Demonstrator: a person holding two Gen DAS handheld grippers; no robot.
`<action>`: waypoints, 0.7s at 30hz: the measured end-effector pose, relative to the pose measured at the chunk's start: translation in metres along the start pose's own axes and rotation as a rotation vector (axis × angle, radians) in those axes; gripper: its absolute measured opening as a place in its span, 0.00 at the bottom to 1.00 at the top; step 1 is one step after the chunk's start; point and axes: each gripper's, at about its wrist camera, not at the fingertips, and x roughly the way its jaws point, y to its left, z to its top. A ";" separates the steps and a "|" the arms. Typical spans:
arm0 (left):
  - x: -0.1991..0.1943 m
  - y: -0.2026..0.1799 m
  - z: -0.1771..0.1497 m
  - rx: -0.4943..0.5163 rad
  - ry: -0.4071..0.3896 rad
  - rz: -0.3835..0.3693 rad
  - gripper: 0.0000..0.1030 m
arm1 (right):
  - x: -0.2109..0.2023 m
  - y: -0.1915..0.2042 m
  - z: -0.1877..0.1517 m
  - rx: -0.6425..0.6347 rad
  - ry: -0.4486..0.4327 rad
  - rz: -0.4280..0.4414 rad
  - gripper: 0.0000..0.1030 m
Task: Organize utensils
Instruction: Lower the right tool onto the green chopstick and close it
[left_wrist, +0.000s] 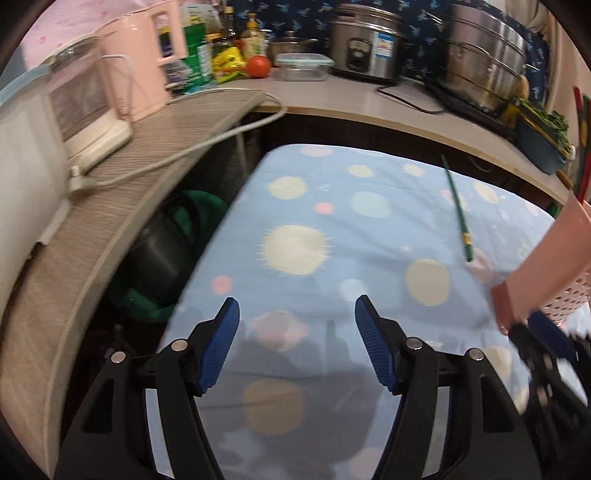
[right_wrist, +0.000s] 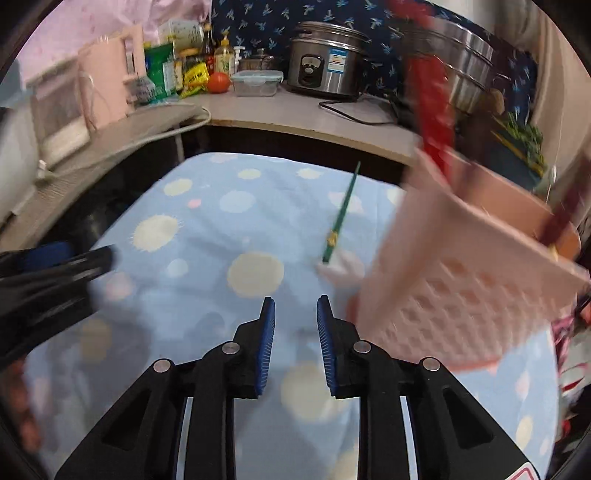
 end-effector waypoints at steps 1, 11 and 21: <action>-0.002 0.007 0.000 -0.004 -0.006 0.011 0.61 | 0.009 0.007 0.007 -0.012 0.006 -0.020 0.21; -0.016 0.043 -0.001 0.011 -0.049 0.030 0.63 | 0.080 0.008 0.052 0.016 0.080 -0.288 0.17; -0.015 0.056 -0.002 0.010 -0.053 0.004 0.63 | 0.106 -0.007 0.047 0.143 0.136 -0.295 0.16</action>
